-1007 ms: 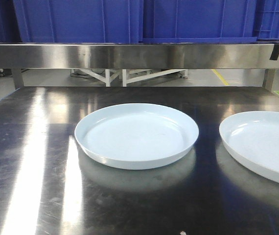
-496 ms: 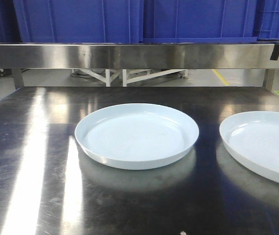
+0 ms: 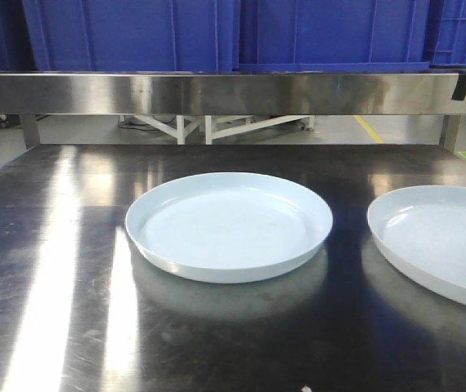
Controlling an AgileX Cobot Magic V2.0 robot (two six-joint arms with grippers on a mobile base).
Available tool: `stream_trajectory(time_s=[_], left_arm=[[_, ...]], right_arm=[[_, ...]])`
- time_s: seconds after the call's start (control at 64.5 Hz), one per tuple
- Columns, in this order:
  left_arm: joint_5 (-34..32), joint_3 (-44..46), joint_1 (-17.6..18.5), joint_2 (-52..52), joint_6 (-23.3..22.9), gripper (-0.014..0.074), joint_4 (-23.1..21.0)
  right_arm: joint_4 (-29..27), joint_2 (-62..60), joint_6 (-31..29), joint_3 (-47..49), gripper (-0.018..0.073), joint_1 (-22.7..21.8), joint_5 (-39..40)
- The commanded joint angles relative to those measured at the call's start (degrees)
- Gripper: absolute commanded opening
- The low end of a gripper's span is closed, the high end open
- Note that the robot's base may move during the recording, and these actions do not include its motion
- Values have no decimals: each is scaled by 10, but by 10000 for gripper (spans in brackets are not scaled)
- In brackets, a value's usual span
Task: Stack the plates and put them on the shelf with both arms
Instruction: 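Move the right gripper over the rim of the other white plate, then grasp the white plate rim with the right gripper and lift it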
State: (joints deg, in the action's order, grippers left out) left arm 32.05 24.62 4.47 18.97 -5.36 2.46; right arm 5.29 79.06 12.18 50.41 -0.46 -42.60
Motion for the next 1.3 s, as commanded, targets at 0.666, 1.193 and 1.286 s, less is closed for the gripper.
stream_trajectory(time_s=[0.666, 1.193, 1.286], left_arm=[[-43, 16, 4, 4, -5, 90, 1], [-43, 16, 4, 4, -5, 90, 1], [-43, 16, 4, 4, -5, 90, 1]], right_arm=[[11, 33, -7, 15, 435, -43, 59], [10, 67, -7, 15, 379, -43, 65], [10, 76, -7, 15, 298, -42, 65]])
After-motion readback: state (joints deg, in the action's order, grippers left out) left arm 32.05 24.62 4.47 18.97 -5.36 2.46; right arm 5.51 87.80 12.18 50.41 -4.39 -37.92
